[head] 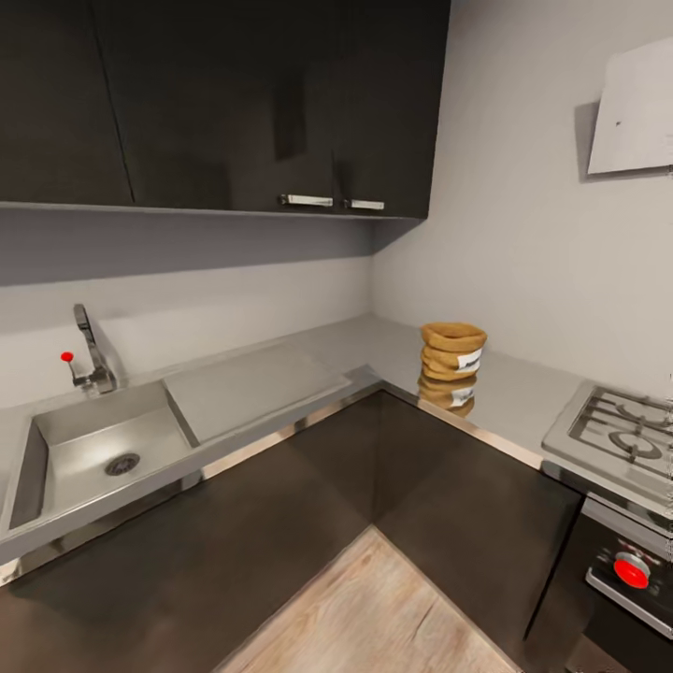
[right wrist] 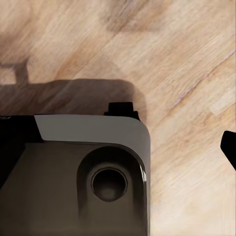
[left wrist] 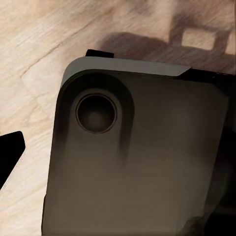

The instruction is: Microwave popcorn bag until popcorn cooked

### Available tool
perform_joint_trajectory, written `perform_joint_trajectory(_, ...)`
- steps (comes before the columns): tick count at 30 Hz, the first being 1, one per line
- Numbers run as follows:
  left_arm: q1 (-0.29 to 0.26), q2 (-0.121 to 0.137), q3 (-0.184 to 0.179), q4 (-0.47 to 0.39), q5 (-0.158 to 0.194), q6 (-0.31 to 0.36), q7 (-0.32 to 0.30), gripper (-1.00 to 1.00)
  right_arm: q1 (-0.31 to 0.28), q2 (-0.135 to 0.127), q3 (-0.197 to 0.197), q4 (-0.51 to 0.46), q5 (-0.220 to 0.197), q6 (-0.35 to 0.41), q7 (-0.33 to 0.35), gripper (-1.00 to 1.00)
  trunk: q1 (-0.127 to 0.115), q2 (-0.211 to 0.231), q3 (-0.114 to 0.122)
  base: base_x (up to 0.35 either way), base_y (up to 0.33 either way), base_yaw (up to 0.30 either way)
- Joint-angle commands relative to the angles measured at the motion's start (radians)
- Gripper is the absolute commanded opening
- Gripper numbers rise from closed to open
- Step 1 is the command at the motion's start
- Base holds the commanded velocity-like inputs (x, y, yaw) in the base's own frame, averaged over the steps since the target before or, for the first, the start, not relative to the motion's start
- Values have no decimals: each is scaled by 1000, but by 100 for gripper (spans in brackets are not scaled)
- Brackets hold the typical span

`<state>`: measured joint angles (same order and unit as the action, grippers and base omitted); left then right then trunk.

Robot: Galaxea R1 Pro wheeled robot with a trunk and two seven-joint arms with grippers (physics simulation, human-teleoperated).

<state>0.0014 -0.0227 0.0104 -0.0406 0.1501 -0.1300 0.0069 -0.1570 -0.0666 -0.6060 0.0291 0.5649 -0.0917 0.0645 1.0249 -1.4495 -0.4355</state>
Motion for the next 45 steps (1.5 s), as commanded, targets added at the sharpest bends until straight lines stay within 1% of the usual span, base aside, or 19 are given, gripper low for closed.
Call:
perform_joint_trajectory(1,0,0,0,-1,6,-2,1,100,-1,-1,-8,3,5,-5,1,100,0,0,0,28,18,-186)
perform_joint_trajectory(15,0,4,5,-2,10,0,-2,100,-1,-1,-9,3,5,-5,1,100,0,0,13,3,2,-187)
perform_joint_trajectory(23,0,4,3,1,5,7,-8,100,-1,-1,-8,3,6,-4,2,100,0,0,20,0,0,-185)
perform_joint_trajectory(34,0,4,3,1,7,9,-8,100,-1,-4,-8,3,6,-6,0,100,0,0,21,11,10,-21)
perform_joint_trajectory(45,0,4,3,4,6,11,-9,100,-1,-2,-8,3,6,-8,1,100,0,0,21,233,204,0)
